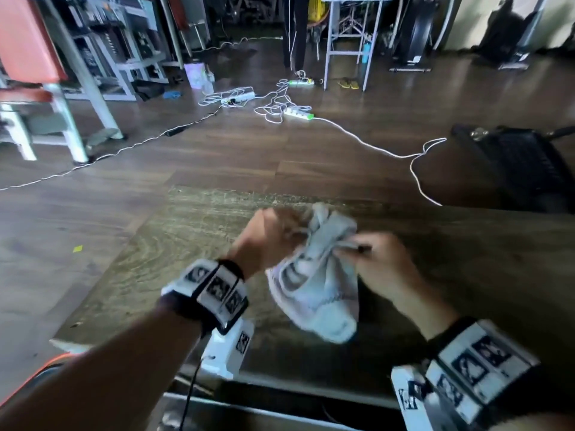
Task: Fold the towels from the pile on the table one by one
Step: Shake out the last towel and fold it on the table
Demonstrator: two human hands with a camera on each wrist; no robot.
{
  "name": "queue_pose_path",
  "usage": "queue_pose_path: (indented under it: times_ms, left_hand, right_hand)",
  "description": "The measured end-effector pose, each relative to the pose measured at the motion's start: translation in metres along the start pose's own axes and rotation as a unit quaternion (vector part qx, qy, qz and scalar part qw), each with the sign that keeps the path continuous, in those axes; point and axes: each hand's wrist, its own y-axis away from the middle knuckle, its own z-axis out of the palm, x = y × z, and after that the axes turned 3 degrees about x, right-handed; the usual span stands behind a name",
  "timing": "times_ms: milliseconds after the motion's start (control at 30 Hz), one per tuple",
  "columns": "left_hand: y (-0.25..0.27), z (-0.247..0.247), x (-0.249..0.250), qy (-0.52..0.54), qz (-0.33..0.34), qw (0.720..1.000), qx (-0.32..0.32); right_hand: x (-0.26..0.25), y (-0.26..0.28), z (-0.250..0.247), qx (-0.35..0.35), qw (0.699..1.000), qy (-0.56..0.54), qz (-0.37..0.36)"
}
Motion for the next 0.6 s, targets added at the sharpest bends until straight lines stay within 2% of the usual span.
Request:
queue_pose_path:
  times_ms: [67,167,233,333,400,500,600]
  left_hand:
    - [-0.052,-0.009,0.007,-0.01,0.014,0.998,0.065]
    - [-0.12,-0.032,0.008,-0.083,-0.045,0.99,0.101]
    - [-0.153,-0.052,-0.001,-0.108,-0.081,0.984,0.115]
    - [-0.172,-0.079,-0.012,-0.088,-0.132,0.973,0.17]
    - [-0.174,-0.085,-0.014,-0.077,-0.162,0.97,0.167]
    - [-0.171,-0.079,-0.012,0.022,-0.195,0.971,0.139]
    - [-0.173,-0.065,-0.013,0.188,-0.246,0.937,0.159]
  right_hand:
    - [-0.004,-0.043,-0.025,0.071,0.997,0.003,-0.034]
    - [-0.004,-0.103,-0.064,0.148,0.982,0.087,-0.079]
    - [-0.002,-0.13,-0.092,0.187,0.973,0.118,-0.068]
    - [0.006,-0.149,-0.127,0.251,0.958,0.134,-0.029]
    - [0.012,-0.153,-0.136,0.254,0.956,0.147,-0.003]
    - [0.02,-0.162,-0.132,0.24,0.965,0.097,0.036]
    - [0.016,-0.167,-0.119,0.217,0.972,-0.014,0.089]
